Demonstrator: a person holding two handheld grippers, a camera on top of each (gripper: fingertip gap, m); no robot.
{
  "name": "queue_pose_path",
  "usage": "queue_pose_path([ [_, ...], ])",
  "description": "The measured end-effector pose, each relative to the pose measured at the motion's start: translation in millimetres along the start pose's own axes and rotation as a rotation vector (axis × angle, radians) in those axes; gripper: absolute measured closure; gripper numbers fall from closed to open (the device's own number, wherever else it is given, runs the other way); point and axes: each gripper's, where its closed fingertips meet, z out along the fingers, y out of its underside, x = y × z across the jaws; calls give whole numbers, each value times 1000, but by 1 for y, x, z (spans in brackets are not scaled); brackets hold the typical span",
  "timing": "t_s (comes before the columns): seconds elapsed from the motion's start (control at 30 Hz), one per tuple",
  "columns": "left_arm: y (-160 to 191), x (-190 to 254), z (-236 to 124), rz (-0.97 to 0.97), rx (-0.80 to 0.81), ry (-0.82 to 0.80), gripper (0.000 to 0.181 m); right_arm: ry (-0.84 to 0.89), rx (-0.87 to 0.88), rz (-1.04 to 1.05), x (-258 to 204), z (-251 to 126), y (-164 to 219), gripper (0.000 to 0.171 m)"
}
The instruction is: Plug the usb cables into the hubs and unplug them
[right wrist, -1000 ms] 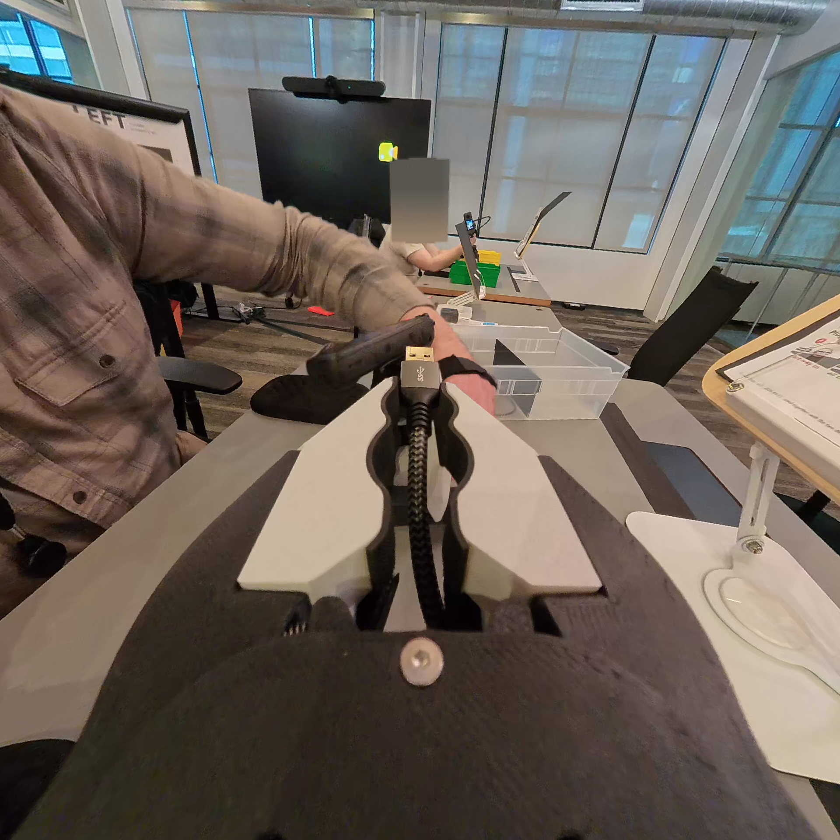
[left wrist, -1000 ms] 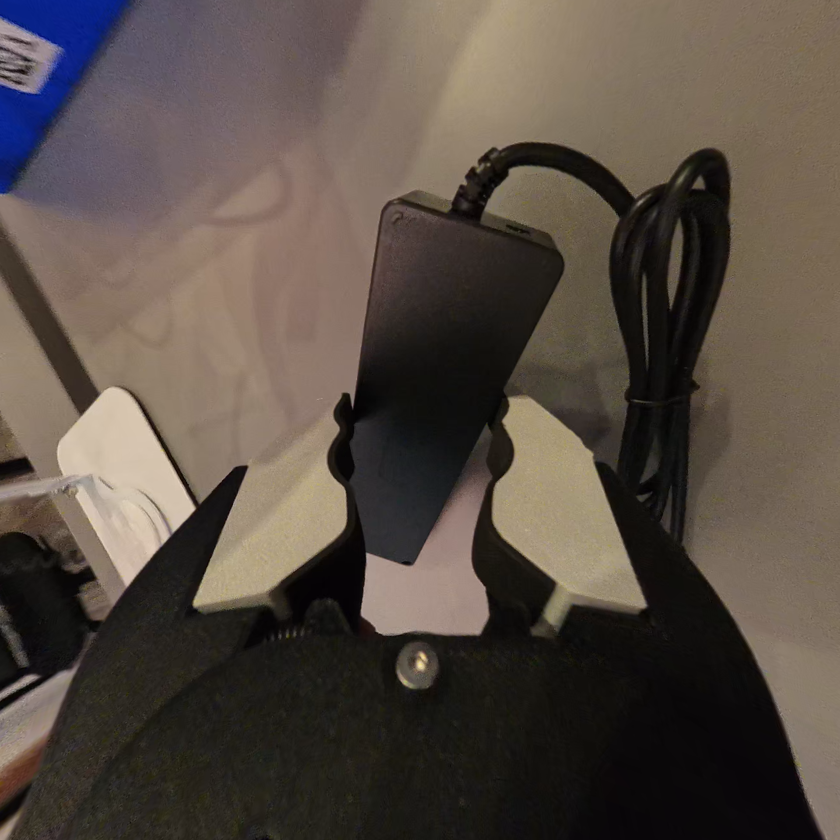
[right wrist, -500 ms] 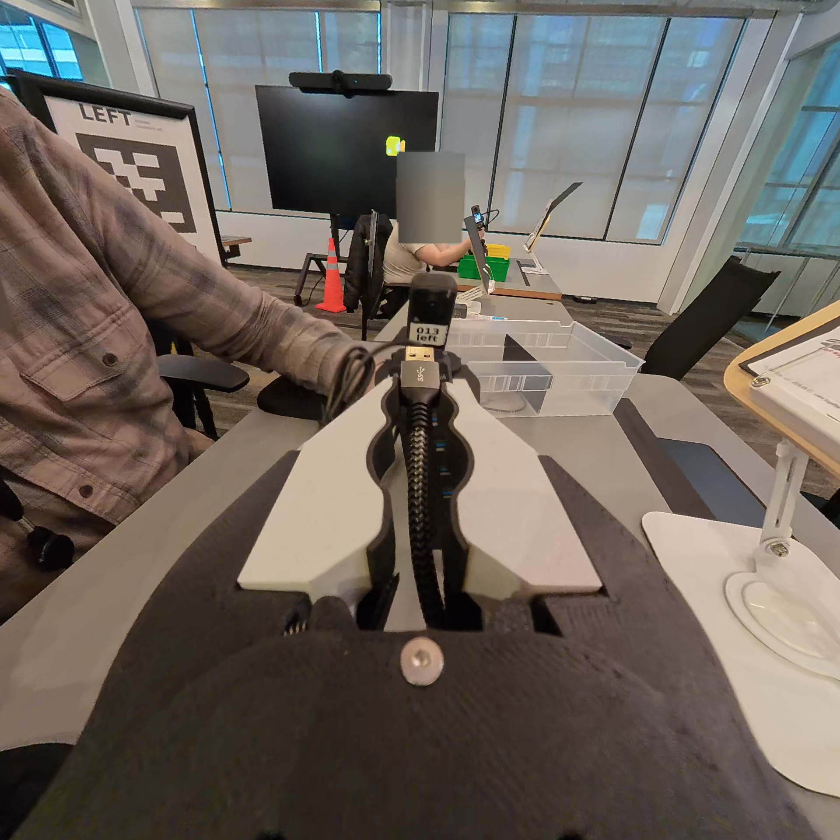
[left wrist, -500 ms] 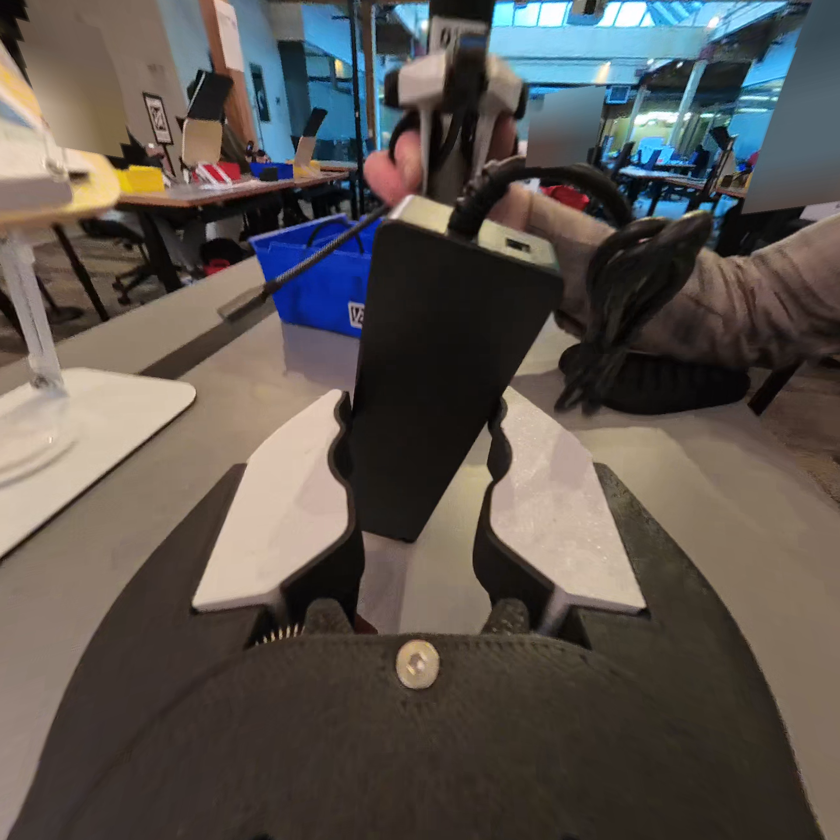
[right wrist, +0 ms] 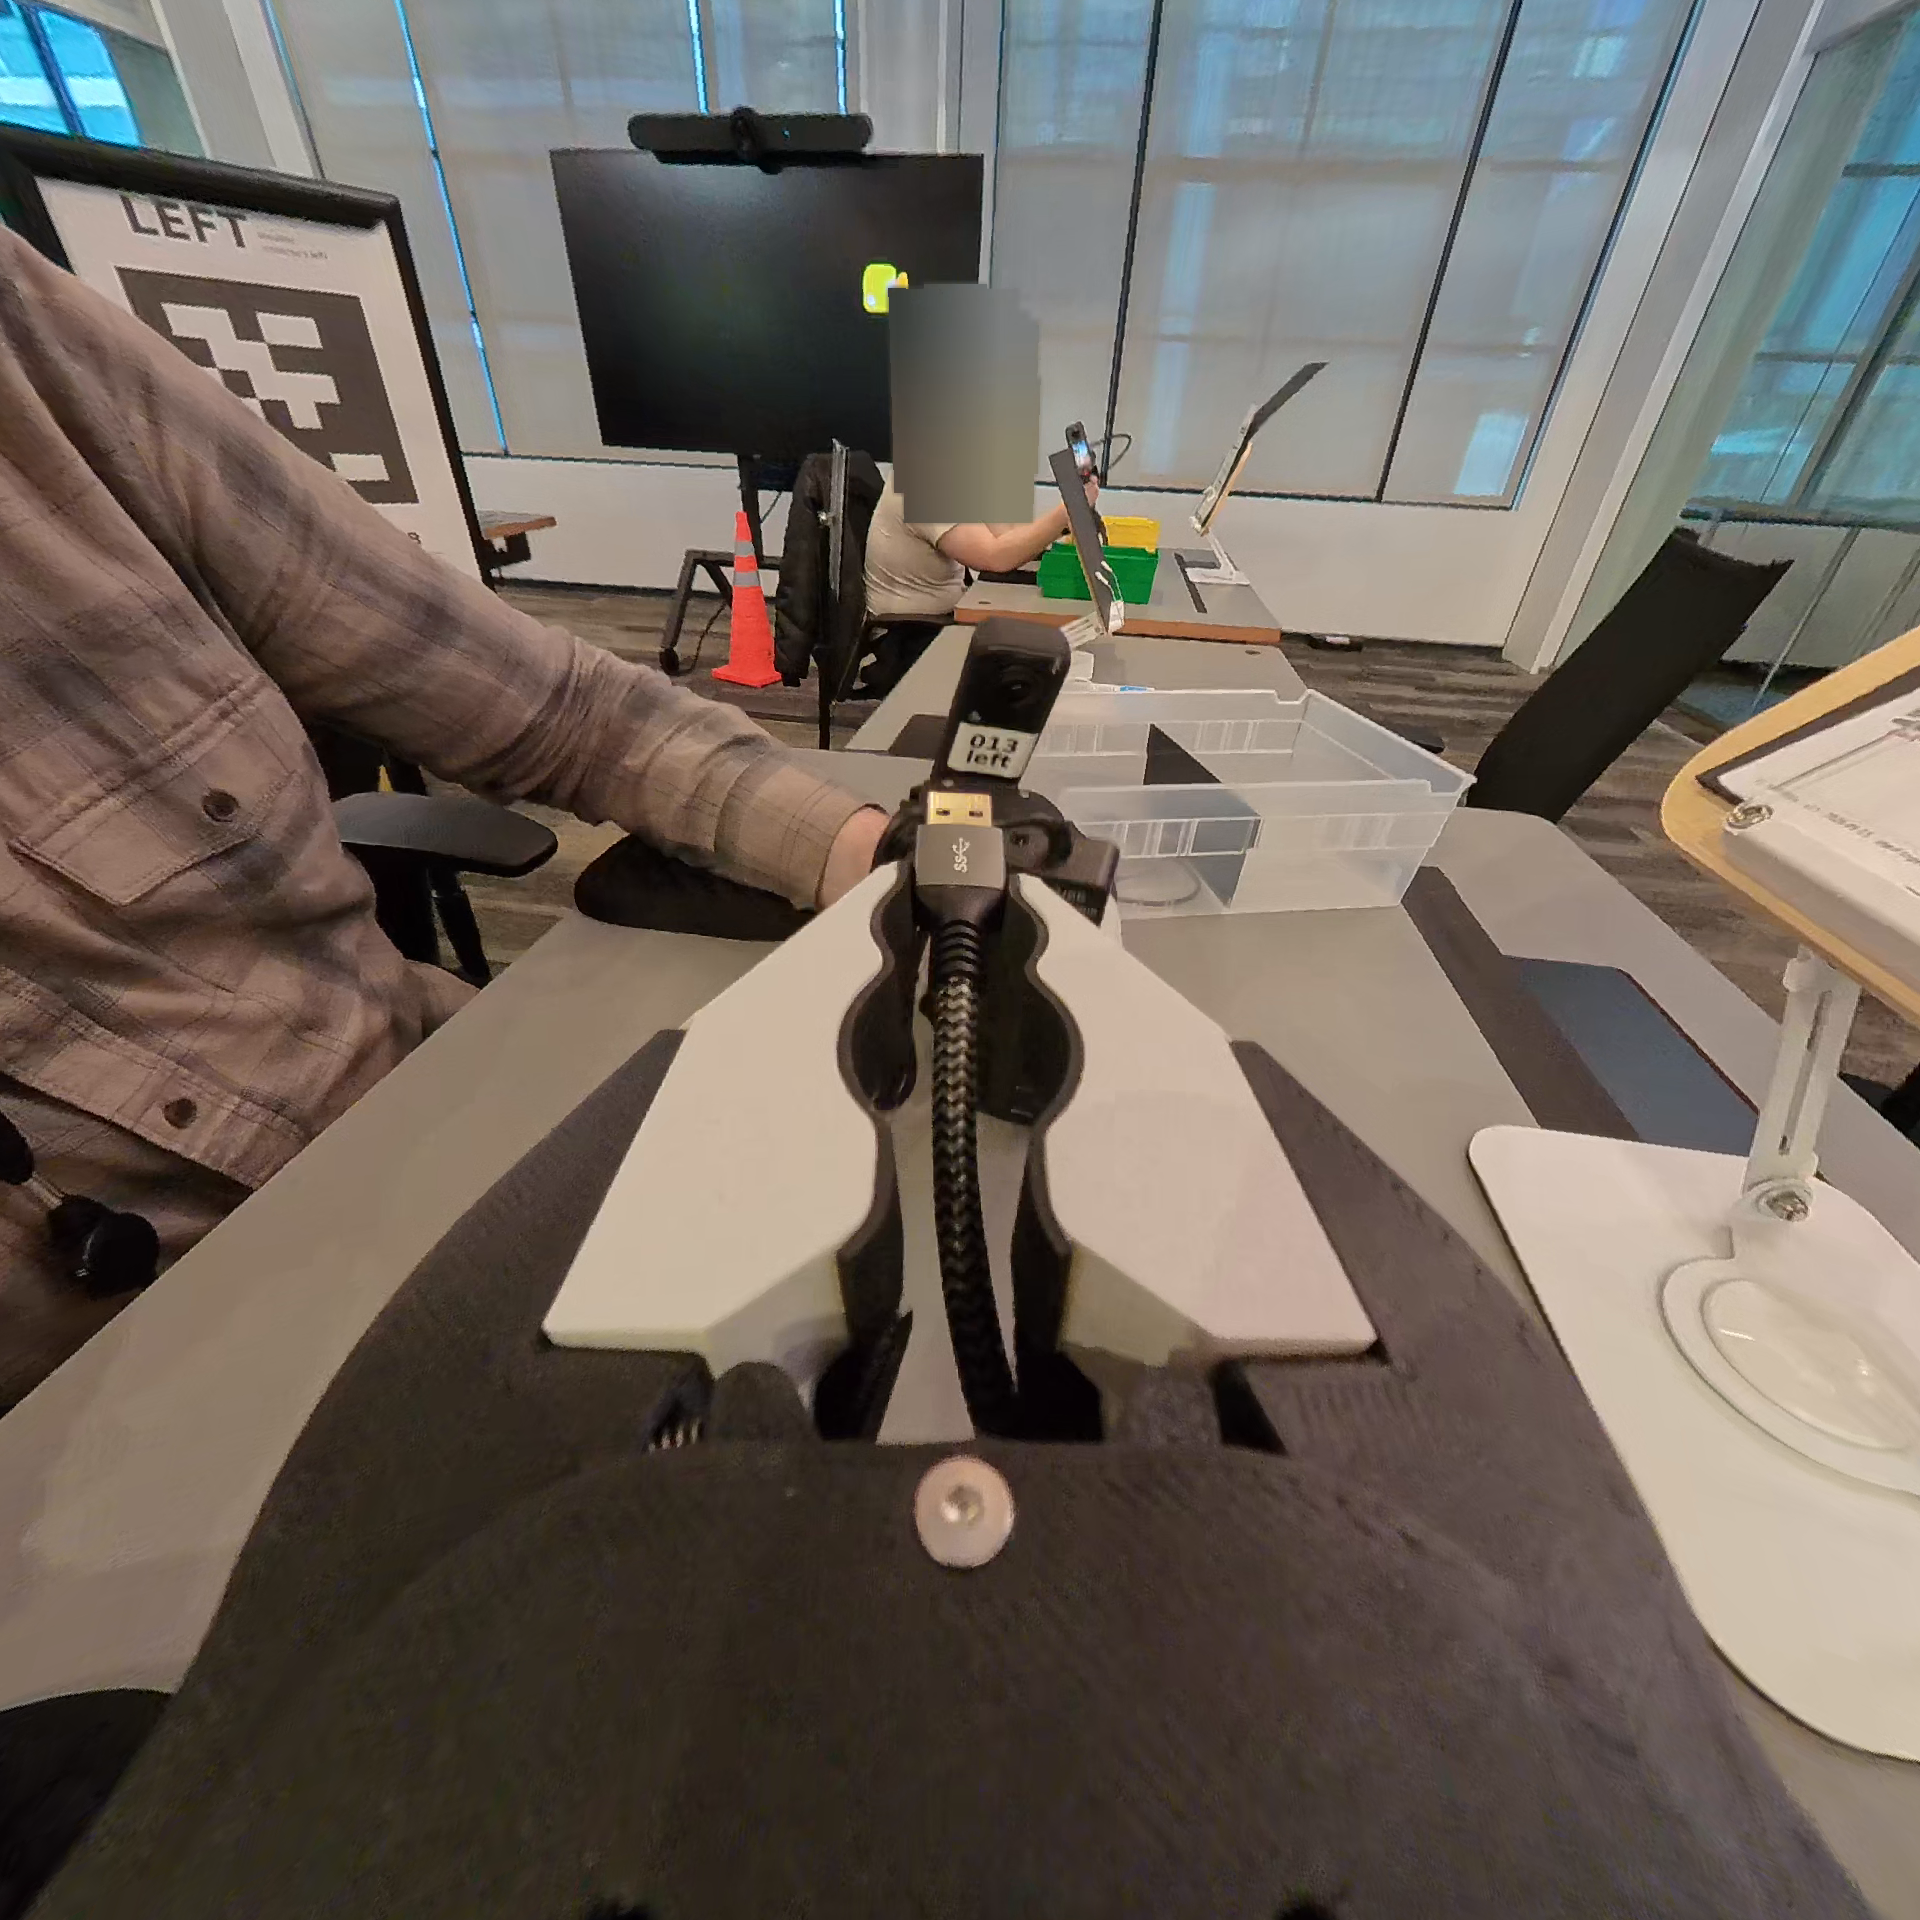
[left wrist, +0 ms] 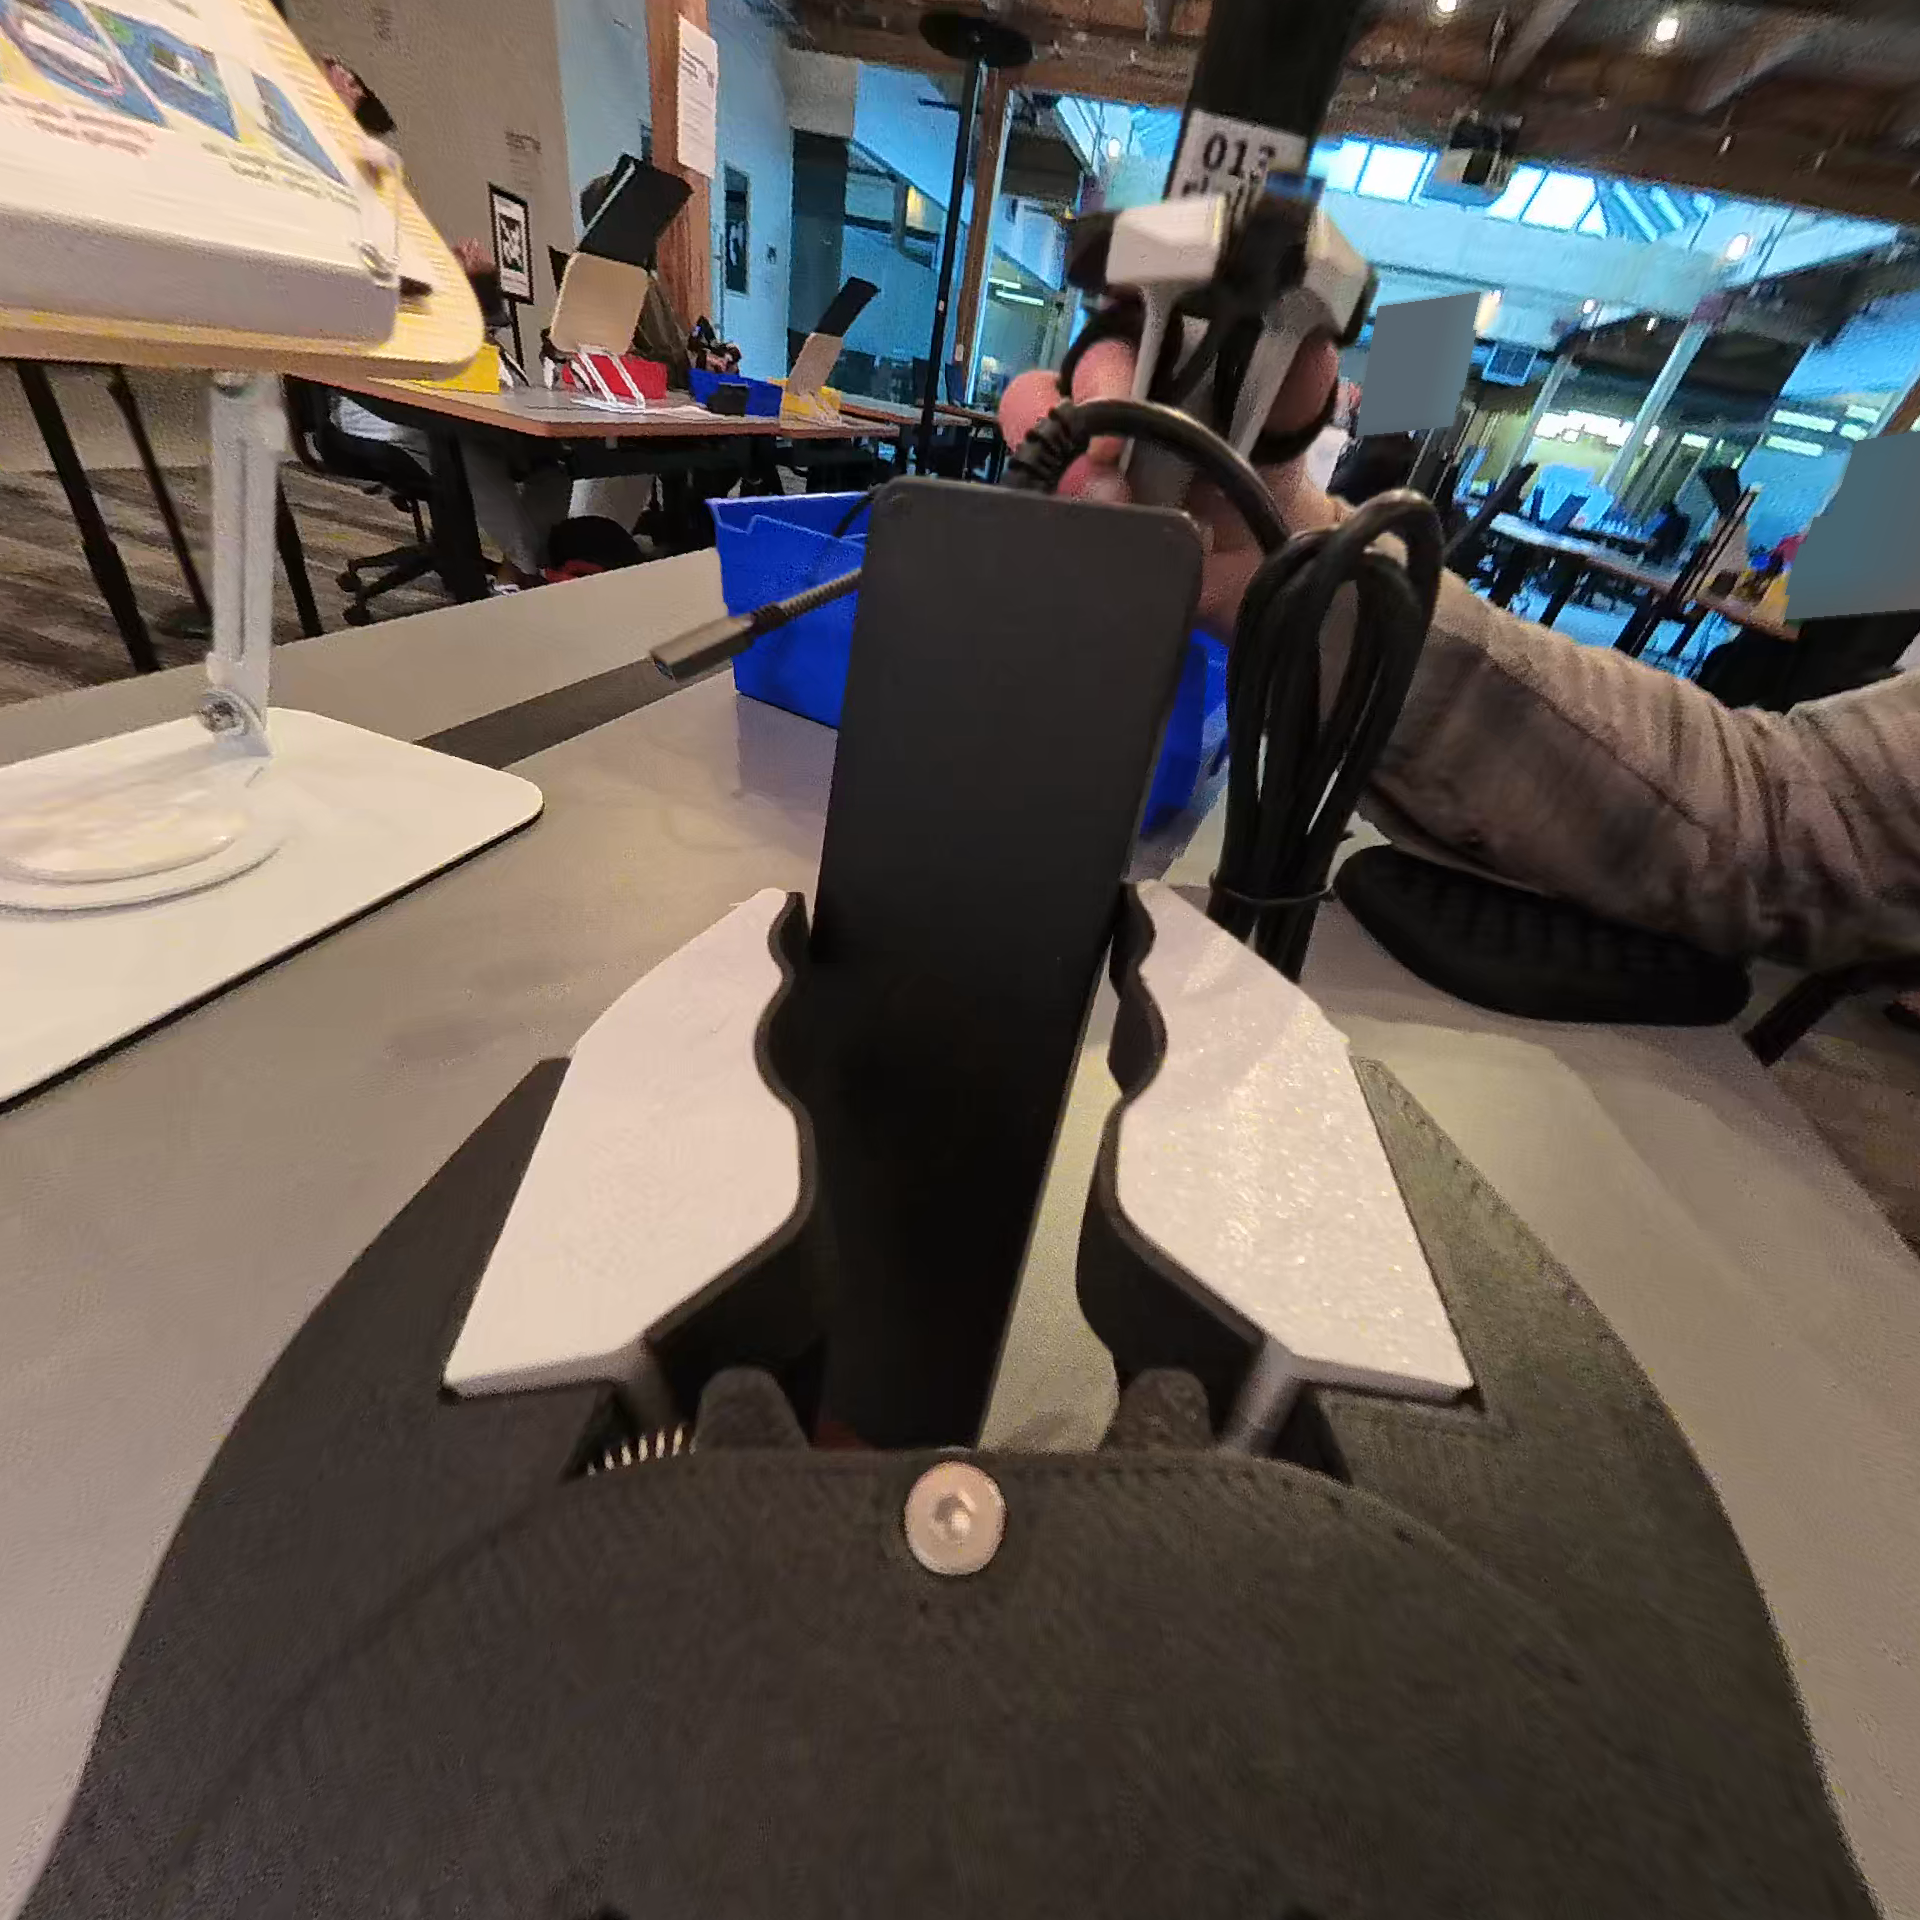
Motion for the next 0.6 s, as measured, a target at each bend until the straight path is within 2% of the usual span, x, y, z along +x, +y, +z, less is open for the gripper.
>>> queue_pose_path([
  [0.17, -3, -3, 1, -57, 23, -4, 126, 4, -61, 17, 2, 12, 13, 158],
  [0.4, -34, 22, 22, -74, 123, 87, 126, 14, -155, 12, -1, 36, 25, 158],
  [0.6, -19, 35, 41, -33, 91, 118, 126, -7, -209, 29, -4, 53, 44, 158],
])
